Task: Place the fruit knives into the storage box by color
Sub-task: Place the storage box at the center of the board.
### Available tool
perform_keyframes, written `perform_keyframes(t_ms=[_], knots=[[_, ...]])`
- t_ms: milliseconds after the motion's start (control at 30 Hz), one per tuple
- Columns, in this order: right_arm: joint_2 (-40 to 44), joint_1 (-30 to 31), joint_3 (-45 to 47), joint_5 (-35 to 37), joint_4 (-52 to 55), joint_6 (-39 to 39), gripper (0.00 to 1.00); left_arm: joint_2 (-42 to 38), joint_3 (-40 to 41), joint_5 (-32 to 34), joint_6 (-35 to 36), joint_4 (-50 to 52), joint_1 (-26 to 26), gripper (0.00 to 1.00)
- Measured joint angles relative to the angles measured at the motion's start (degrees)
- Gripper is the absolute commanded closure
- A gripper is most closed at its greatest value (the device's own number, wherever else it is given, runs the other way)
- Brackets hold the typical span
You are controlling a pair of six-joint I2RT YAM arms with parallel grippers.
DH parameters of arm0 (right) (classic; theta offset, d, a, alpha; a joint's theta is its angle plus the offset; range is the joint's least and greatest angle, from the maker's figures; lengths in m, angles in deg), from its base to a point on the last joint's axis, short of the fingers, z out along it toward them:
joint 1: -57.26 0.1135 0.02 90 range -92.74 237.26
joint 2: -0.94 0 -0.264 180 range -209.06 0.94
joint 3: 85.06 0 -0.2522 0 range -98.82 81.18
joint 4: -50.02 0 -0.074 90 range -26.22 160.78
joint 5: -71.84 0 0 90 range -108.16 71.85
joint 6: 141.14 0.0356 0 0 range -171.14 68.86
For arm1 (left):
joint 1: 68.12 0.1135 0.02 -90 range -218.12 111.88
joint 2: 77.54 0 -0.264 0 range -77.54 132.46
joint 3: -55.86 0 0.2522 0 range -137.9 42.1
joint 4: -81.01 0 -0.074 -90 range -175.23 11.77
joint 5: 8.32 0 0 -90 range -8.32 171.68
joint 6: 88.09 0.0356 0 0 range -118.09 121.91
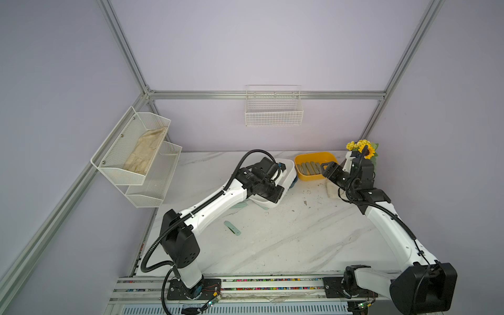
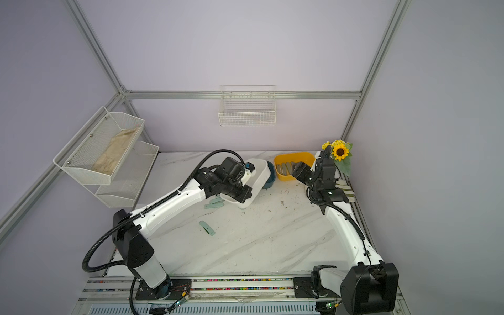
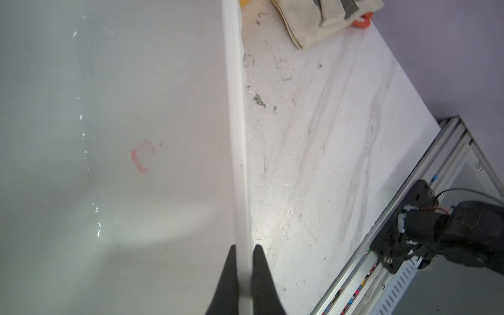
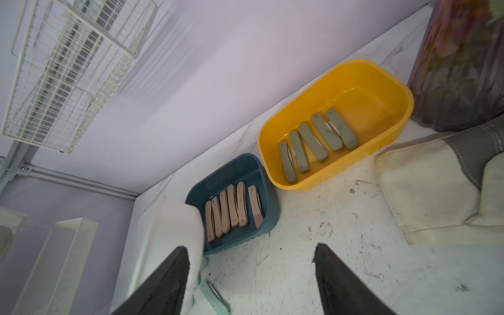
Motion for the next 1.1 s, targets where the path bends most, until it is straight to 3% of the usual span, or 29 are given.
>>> perform_keyframes(t_ms=[167,333,567,767,1100], knots=[[2.7,-3.6,0.0,-1.9,0.1,1.6,0.25,5.8,-0.1,2.7,9.8,-0.1,-8.1,1.0],[2.8,-3.8,0.0,-3.2,0.6,2.3,0.25,7.7,0.1,4.4,20.5,-3.1,-12.9,1.0],[2.8,-3.9,0.0,-4.3,1.5,2.6,0.25,7.3,4.8,5.2,34.7,-13.7,-12.8,1.0],[2.8,-3.9,0.0,-4.6,1.6,2.6,0.25,7.3,9.4,6.6,44.4,-16.6,-12.7,1.0],[2.8,-4.1,1.0,-5.1,1.8,2.6,0.25,7.3,12.4,7.7,50.7,-18.6,-12.7,0.98]])
